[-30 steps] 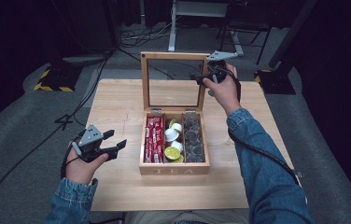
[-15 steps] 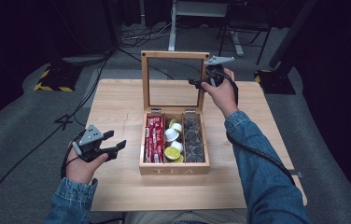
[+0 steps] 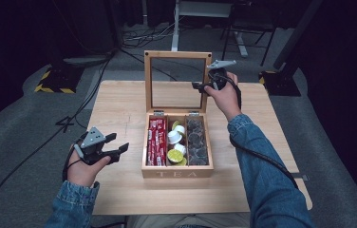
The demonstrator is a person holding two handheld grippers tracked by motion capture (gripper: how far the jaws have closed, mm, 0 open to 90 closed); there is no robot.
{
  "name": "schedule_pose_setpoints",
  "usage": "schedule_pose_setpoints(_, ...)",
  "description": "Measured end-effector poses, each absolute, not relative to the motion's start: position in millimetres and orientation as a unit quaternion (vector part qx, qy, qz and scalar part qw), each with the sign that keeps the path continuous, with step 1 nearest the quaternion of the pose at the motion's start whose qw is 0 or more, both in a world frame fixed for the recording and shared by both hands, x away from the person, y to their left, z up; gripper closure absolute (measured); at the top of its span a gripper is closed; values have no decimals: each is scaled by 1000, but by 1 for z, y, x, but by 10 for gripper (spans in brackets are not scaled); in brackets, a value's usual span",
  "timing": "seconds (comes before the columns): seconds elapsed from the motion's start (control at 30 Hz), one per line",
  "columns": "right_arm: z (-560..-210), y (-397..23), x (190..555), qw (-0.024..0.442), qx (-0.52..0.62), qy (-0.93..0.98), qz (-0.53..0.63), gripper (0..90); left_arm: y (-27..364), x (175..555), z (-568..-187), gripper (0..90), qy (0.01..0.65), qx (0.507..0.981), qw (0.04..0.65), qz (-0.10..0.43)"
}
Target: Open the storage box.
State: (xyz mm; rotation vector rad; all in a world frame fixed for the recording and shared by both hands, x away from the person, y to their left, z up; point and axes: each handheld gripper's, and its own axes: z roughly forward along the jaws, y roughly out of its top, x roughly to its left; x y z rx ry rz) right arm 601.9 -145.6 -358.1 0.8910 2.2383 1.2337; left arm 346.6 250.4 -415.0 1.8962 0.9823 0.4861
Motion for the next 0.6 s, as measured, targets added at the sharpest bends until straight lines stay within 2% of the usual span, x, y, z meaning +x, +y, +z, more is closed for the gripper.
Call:
schedule_pose_setpoints(0.07,-357,-146,601,219,320,809,442,321,250,346,-415,365,399,770,458,197)
schedule_pose_setpoints(0.23,-345,-157,595,233,319,805,443,249,250,347,-415,365,398,770,458,196)
schedule_pose_setpoints(0.3,-339,-164,590,237,316,803,446,247,250,346,-415,365,399,770,458,194)
schedule_pose_setpoints(0.6,-316,-190,546,204,287,809,472,249,245,347,-413,362,390,778,454,191)
